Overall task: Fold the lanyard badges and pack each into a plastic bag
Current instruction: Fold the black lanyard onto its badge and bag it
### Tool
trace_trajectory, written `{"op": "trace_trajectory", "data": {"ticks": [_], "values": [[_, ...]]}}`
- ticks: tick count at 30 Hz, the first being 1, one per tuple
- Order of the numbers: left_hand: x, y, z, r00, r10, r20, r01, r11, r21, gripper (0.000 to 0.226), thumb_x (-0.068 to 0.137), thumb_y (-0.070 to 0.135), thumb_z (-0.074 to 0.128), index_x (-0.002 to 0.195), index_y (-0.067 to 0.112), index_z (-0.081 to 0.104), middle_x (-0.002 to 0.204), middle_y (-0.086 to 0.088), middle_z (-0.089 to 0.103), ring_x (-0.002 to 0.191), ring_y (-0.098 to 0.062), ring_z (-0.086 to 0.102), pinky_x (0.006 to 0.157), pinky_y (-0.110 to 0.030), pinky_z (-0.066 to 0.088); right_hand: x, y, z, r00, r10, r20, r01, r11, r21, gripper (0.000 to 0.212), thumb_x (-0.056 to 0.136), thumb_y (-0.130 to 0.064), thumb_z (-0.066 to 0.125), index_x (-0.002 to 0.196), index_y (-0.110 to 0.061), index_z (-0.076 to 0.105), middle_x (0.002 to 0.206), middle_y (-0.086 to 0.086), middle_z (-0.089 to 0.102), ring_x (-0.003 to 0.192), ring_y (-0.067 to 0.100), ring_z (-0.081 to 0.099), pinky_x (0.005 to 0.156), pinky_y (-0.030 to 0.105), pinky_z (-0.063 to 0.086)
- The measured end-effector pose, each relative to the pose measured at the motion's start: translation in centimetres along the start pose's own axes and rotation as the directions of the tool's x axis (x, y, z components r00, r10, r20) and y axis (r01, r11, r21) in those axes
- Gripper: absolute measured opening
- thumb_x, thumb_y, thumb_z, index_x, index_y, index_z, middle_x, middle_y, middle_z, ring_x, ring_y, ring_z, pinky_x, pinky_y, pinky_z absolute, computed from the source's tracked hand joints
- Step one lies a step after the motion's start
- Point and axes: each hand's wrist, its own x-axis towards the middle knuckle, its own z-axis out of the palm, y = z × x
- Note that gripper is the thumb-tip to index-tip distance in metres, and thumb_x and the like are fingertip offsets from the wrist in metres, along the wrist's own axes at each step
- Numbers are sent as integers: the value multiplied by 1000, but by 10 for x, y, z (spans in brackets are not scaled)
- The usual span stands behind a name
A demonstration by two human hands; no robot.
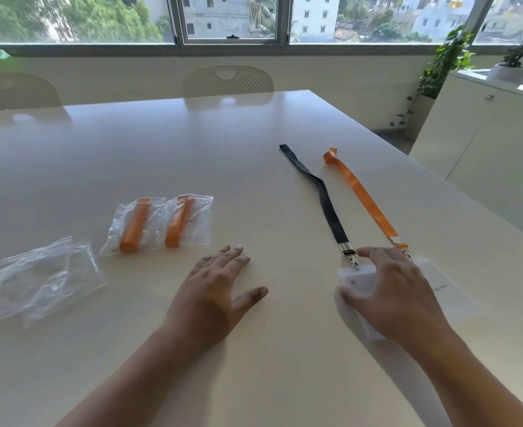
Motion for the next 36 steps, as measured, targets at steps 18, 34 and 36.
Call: {"op": "trace_trajectory", "data": {"ticks": [18,34,36], "values": [[-50,-7,-61,993,-19,118,104,620,-778,61,65,55,81,117,30,64,107,11,74,98,-6,71,84,-28,59,-30,-138,10,970,-116,-212,212,830,516,58,72,-47,78,123,-30,57,120,-11,55,97,6,61,71,13,48],[-90,-44,-132,942,-266,-207,-54,486,-872,15,88,5,70,90,19,77,87,-3,78,79,-17,74,68,-25,56,-24,-238,24,936,-330,-120,250,387,887,37,87,-57,55,113,-34,66,110,-14,72,103,4,67,74,16,54],[-84,-48,-143,928,-290,-233,-93,425,-900,20,87,4,69,90,22,79,89,-3,79,80,-16,75,66,-23,56,-13,-241,31,919,-393,-29,91,139,986,41,94,-47,42,116,-22,67,116,-2,73,110,18,67,88,30,56]]}}
